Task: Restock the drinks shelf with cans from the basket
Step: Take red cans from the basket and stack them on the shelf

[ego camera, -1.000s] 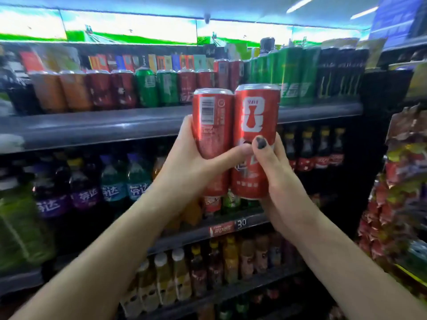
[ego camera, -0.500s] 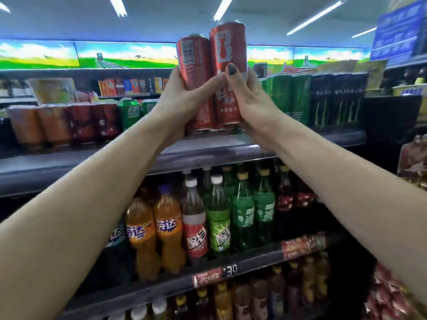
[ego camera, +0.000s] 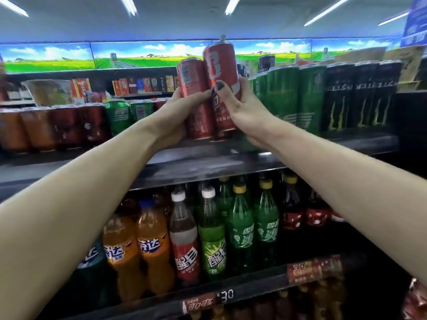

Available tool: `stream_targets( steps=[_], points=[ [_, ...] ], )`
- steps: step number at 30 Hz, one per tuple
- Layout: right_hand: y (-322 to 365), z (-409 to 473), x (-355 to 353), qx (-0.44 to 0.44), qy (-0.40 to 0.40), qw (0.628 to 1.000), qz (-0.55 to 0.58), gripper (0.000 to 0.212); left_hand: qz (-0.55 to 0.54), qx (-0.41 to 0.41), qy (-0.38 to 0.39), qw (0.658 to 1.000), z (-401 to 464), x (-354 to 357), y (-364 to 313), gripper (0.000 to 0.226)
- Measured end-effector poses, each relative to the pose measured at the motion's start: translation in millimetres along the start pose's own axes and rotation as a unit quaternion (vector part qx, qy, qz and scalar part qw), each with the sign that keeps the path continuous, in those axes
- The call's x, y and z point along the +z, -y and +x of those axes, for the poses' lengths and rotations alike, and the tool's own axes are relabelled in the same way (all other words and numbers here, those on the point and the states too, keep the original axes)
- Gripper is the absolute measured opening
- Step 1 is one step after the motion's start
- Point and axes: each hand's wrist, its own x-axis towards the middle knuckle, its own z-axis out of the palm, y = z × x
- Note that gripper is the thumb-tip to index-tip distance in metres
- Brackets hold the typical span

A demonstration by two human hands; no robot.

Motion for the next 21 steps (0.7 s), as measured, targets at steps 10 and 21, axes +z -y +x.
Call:
stream_targets(
  steps=[10, 21],
  points=[
    [24, -4, -7, 0.049, 0.076, 0.995, 0.031, 0.068, 0.04, -0.06, 0.029, 0.997, -3, -3, -1, 0.064],
    [35, -13, -14, 0.044, 0.097, 0.988, -0.108, 0.08, 0.232, -0.084, -0.015, 0.969, -12, -15, -12, 0.072]
  ],
)
